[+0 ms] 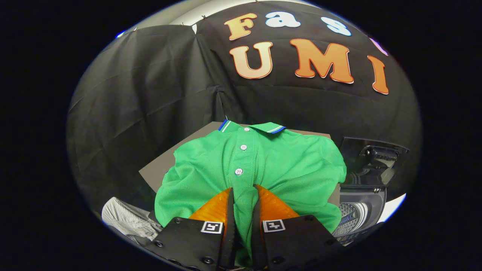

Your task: Put the clothes into the washing machine and then close the washing machine lid.

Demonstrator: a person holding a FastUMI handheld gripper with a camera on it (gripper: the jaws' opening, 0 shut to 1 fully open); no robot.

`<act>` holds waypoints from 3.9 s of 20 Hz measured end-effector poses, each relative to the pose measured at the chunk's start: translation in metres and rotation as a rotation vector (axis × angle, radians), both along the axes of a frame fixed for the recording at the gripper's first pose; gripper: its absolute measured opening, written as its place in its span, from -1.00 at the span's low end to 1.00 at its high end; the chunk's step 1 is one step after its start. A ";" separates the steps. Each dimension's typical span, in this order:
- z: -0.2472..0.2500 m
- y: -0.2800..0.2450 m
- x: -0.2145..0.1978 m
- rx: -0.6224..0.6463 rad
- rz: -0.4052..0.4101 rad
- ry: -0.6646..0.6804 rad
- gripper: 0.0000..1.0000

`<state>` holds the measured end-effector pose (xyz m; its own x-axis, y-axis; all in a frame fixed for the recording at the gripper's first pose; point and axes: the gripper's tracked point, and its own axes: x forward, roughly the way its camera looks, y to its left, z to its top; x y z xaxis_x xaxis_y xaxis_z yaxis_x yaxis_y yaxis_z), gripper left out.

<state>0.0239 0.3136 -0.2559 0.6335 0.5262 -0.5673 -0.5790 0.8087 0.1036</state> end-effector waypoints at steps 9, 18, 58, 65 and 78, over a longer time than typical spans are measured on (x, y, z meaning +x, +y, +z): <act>0.067 -0.046 -0.012 0.010 0.005 -0.137 -0.72; 0.151 -0.122 0.005 0.082 -0.051 -0.260 -0.72; -0.012 -0.400 0.098 -0.111 -0.342 -0.005 -0.72; -0.076 -0.391 0.103 -0.166 -0.377 0.076 -0.72; -0.207 -0.387 0.114 -0.223 -0.516 0.232 -0.72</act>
